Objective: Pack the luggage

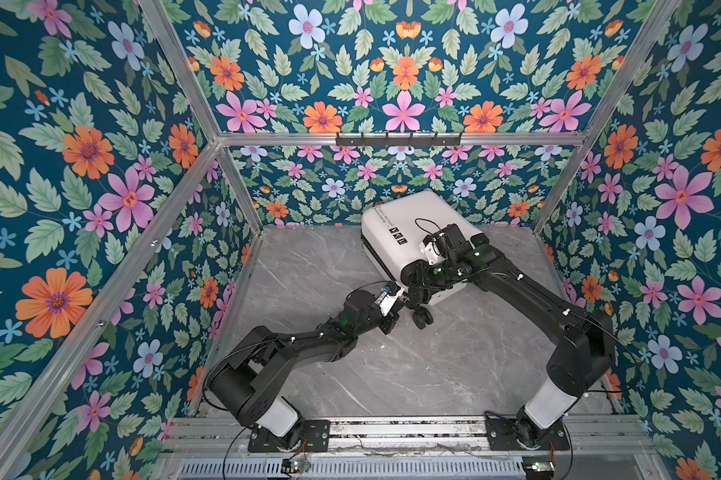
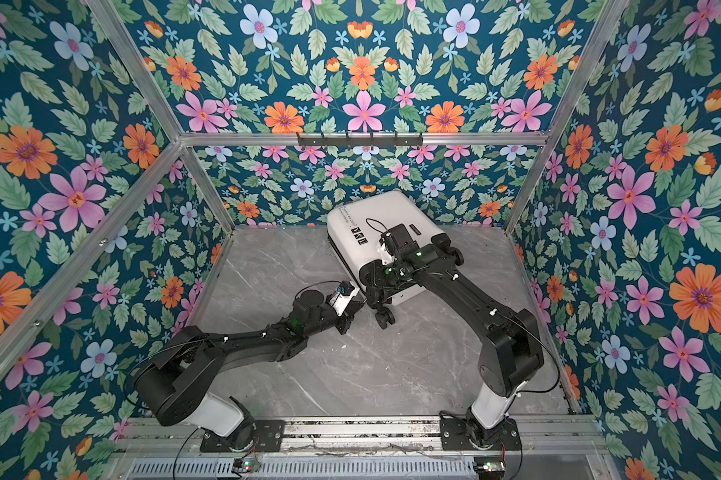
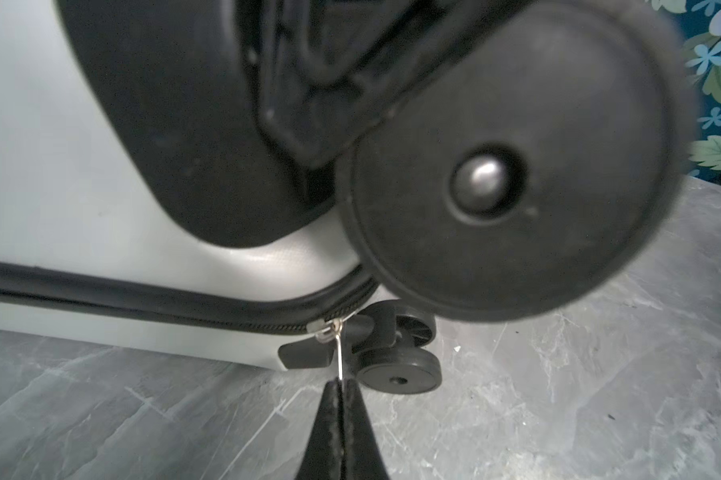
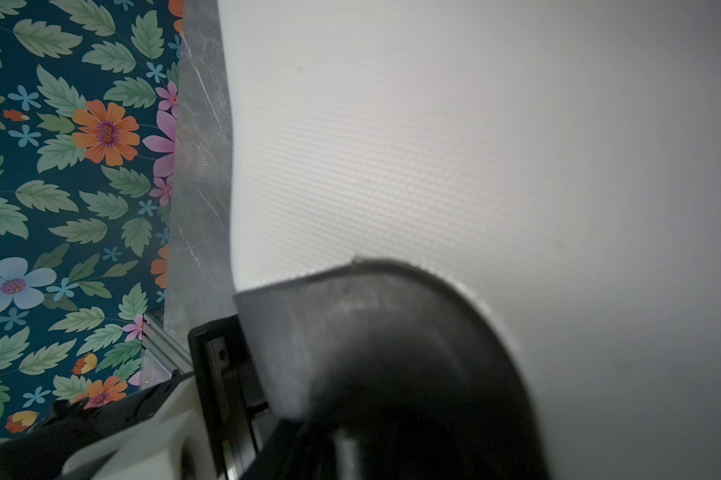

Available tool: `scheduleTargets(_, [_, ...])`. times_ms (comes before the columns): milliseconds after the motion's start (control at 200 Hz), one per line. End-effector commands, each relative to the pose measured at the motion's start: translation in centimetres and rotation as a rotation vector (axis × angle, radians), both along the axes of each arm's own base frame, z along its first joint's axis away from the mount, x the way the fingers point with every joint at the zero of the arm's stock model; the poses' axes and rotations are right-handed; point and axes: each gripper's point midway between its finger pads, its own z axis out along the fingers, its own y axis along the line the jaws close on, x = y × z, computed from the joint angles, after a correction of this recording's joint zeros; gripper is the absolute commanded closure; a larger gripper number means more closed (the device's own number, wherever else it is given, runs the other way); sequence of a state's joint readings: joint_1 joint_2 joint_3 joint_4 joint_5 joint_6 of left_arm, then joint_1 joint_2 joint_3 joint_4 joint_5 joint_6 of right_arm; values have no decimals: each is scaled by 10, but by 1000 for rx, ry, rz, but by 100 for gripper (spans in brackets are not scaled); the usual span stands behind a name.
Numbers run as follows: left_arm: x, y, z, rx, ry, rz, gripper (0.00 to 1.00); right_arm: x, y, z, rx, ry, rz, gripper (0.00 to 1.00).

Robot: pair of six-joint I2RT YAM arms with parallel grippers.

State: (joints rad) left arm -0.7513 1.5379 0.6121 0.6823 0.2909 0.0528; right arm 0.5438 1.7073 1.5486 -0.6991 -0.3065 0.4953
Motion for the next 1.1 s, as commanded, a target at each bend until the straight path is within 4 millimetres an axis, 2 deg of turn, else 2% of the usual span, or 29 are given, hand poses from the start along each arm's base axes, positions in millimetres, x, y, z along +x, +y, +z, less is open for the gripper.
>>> scheduleTargets(0, [-26, -26, 18, -84, -18, -157, 100, 26, 7, 6, 26, -75, -62, 100])
scheduleTargets(250, [-14, -57, 22, -168, -23, -112, 100, 24, 26, 4, 31, -66, -48, 100])
scheduleTargets(355, [-6, -58, 19, -199, -29, -64, 100, 22, 27, 4, 34, -66, -54, 100])
scheduleTargets(500, [1, -59, 27, -227, -65, -14, 100, 21, 26, 3, 42, -55, -68, 100])
scheduleTargets(605, [7, -51, 30, -247, -80, 46, 100, 20, 20, 5, 19, -46, -91, 100])
scheduleTargets(640, [7, -47, 30, -248, -82, 65, 100, 22, 12, 8, 4, -46, -114, 100])
scheduleTargets(745, [6, -38, 30, -245, -86, 92, 100, 27, -18, 31, -3, -78, -181, 48])
scheduleTargets(800, [6, -34, 29, -242, -86, 102, 100, 31, -33, 43, -15, -107, -202, 30])
scheduleTargets(815, [5, -34, 29, -240, -85, 104, 100, 28, -39, 58, -5, -137, -209, 27])
scheduleTargets(835, [6, -32, 28, -240, -84, 108, 100, 28, -46, 65, -8, -151, -219, 24])
scheduleTargets(855, [6, -32, 29, -241, -84, 111, 100, 29, -52, 69, -12, -159, -227, 16])
scheduleTargets(970, [7, -25, 29, -243, -83, 136, 100, 37, -104, 85, -28, -180, -345, 11])
scheduleTargets(1095, [9, -19, 29, -246, -81, 158, 100, 44, -178, 76, -98, -145, -530, 14])
